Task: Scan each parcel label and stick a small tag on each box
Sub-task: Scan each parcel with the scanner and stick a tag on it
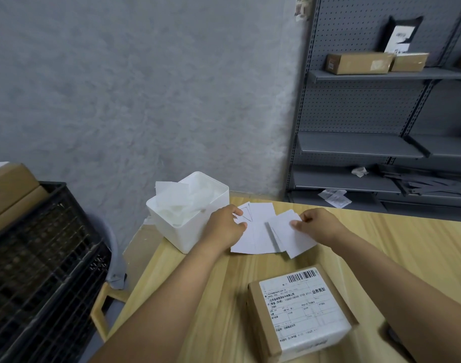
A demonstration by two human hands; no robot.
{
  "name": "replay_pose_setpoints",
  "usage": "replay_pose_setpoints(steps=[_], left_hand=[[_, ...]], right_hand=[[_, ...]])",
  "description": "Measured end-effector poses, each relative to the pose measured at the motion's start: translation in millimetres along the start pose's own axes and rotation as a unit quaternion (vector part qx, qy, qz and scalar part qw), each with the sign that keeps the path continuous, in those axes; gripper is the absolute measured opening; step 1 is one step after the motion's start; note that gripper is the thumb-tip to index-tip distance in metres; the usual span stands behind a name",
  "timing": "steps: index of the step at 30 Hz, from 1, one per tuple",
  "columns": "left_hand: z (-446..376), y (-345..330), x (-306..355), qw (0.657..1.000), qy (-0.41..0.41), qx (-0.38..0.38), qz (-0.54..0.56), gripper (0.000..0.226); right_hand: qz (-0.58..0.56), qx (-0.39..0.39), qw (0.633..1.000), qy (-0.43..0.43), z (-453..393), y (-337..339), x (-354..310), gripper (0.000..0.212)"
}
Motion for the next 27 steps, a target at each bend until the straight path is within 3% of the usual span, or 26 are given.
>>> replay_pose_setpoints(steps=[3,6,11,14,18,22,27], left_hand=[[1.4,-3.3,14.0,0.999,-0.031,0.003,-0.042,0.03],[1.4,-11.3,25.9,0.998,-0.061,-0.014,-0.029,0.024],[1.0,-23.0,32.3,0.997,-0.062,-0.043,0.002,0.017],[-0.5,-29.5,33.6,0.996,-0.043,-0.079,0.027,0.015],[-0.4,-39.7,37.2,0.988,-0.007,-0.131,0.077,0.031],[4.9,-46.4,47.1,0.973,-0.011,-0.177,0.145,0.009],[7.6,-42.4,54.2,0.966,-0.023,-0.164,0.197,0.01]], right_hand=[[-0.032,-0.003,0.999,0.021,2.7,1.5,-4.3,0.026],[-0.018,0.008,1.0,0.02,4.7,1.1,-9.0,0.014],[0.033,-0.005,0.999,0.001,7.7,1.5,-10.5,0.019],[-0.027,-0.025,0.999,0.018,12.2,3.9,-10.5,0.022],[-0.141,-0.047,0.987,0.068,19.6,5.4,-14.4,0.022],[-0.189,-0.035,0.977,0.095,24.8,8.8,-19.1,0.024],[-0.231,-0.026,0.965,0.121,26.6,14.4,-22.9,0.033]])
Point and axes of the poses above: each hand's wrist, its own z-axis away from the middle knuckle, its own y-axis out of the back of the hand, x = y × z, the point moved 6 cm from there along -z, towards the middle knuckle, and after that the axes turned 11 degrees about -x, right-handed, at the moved point
